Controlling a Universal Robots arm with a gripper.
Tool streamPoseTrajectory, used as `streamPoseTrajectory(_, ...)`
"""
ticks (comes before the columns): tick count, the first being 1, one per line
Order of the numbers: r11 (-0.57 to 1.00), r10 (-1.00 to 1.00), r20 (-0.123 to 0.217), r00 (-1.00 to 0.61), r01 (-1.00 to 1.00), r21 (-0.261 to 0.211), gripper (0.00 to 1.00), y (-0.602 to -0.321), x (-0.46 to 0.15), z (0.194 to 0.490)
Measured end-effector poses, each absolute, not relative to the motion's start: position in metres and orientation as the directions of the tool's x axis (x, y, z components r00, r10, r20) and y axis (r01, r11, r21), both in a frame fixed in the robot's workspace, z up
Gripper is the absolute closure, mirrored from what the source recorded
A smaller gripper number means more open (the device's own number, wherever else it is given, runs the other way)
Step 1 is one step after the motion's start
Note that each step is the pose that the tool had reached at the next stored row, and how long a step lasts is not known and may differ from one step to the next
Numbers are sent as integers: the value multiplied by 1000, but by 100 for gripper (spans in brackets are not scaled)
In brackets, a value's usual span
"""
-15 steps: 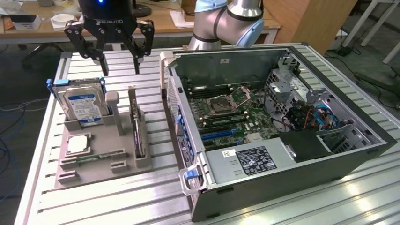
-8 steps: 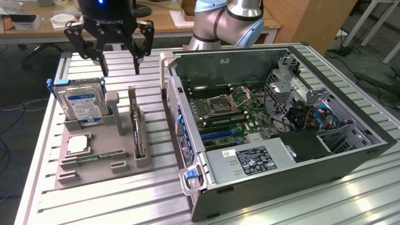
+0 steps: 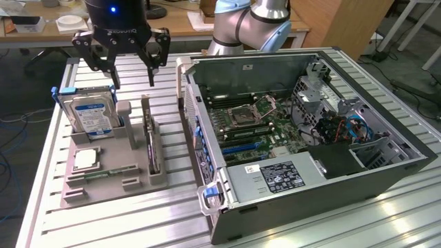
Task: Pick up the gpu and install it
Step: 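Pick up the gpu and move the gpu toward the slot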
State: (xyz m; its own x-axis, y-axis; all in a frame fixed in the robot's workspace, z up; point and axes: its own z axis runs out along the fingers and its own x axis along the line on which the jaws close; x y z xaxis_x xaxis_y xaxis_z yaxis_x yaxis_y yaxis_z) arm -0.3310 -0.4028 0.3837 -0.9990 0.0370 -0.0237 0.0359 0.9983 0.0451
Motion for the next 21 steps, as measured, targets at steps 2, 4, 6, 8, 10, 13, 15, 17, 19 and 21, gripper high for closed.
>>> streamPoseTrajectory(2, 999, 25, -23, -999, 24, 45, 35, -404, -331, 381)
streamPoseTrajectory(4, 999, 14, -22, -1000, 13, 44, 35, -404, -331, 379)
streamPoseTrajectory(6, 999, 4, -18, -1000, 3, 38, 35, -404, -331, 378)
streamPoseTrajectory(8, 999, -4, -17, -1000, -4, 34, 35, -405, -331, 376)
streamPoseTrajectory(10, 999, -5, -17, -1000, -6, 34, 35, -405, -331, 374)
streamPoseTrajectory(13, 999, -6, -17, -1000, -7, 34, 35, -405, -331, 371)
streamPoseTrajectory(15, 999, -6, -17, -1000, -7, 34, 35, -405, -331, 370)
streamPoseTrajectory(17, 999, -6, -17, -1000, -7, 34, 35, -405, -331, 368)
streamPoseTrajectory(19, 999, -6, -17, -1000, -7, 34, 35, -405, -331, 367)
streamPoseTrajectory(21, 999, -4, -17, -1000, -5, 34, 35, -405, -331, 365)
